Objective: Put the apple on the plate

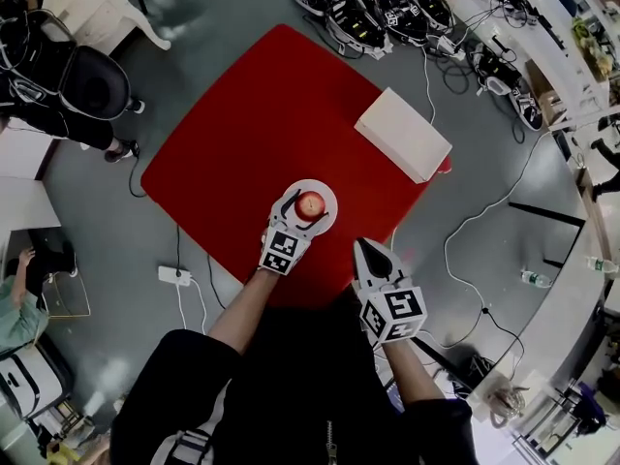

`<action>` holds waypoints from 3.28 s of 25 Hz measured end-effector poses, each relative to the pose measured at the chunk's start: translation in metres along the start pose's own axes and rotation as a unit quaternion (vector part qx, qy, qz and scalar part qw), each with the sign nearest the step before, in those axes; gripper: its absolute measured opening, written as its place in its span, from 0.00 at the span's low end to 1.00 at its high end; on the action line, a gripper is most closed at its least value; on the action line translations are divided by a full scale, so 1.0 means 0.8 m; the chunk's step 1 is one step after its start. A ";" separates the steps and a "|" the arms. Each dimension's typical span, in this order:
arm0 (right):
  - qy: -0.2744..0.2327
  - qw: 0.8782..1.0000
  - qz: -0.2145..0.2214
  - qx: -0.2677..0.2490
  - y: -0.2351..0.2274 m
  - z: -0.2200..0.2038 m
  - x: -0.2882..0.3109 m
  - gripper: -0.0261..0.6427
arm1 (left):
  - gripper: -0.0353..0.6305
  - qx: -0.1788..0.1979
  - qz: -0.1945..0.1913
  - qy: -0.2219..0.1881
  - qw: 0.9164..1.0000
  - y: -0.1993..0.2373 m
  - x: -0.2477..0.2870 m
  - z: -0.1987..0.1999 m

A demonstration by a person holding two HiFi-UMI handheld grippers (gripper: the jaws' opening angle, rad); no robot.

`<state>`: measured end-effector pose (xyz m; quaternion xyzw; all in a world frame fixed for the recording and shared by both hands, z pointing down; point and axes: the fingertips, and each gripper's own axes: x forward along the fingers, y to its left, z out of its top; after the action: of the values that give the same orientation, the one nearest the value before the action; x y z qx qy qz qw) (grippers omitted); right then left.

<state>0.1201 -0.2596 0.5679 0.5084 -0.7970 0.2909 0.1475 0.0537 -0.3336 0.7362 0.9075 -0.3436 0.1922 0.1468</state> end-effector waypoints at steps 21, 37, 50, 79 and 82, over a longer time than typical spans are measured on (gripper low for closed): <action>-0.025 0.999 0.011 -0.024 0.023 0.017 -0.011 0.06 | 0.50 0.020 -0.002 -0.035 0.999 -0.006 -0.060 0.052; -0.083 0.993 0.033 -0.075 0.089 0.044 -0.021 0.06 | 0.06 -0.010 -0.001 -0.115 0.993 -0.045 -0.220 0.179; -0.108 0.988 0.038 -0.099 0.102 0.038 -0.051 0.06 | 0.06 0.004 0.002 -0.119 0.993 -0.070 -0.246 0.183; -0.106 0.988 0.039 -0.104 0.102 0.043 -0.053 0.06 | 0.06 -0.001 -0.015 -0.111 0.994 -0.083 -0.244 0.176; -0.105 0.988 0.041 -0.103 0.101 0.042 -0.055 0.06 | 0.06 -0.001 -0.014 -0.109 0.994 -0.086 -0.242 0.175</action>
<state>0.0693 -0.2233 0.4928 0.4856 -0.8538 0.1575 0.1025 0.0016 -0.2295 0.5161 0.9275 -0.3450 0.0901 0.1121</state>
